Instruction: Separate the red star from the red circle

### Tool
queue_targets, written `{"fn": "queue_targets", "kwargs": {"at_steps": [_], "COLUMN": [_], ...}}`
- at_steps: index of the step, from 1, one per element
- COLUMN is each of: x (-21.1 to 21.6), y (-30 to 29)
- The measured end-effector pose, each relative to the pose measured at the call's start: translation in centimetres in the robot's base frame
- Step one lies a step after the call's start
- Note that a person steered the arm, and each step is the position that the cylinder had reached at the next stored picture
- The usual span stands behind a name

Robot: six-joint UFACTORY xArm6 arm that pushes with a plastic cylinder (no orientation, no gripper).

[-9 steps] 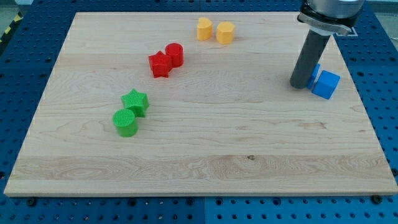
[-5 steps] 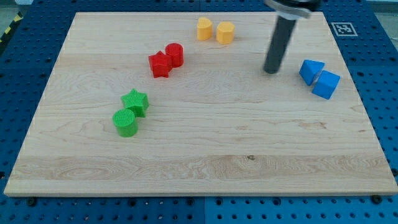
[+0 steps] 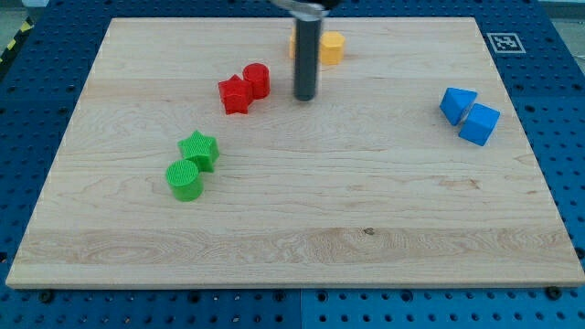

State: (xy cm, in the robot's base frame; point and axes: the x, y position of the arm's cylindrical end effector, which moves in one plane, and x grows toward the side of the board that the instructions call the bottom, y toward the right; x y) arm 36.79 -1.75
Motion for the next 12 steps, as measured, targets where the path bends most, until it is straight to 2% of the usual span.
{"fn": "queue_targets", "kwargs": {"at_steps": [1,4,7,10,11,12], "x": [2.2,0.9,-1.8,-7.9,-8.3,-5.9], "y": [-4.0,-13.0,-10.9,-14.6,-14.5,-13.1]}}
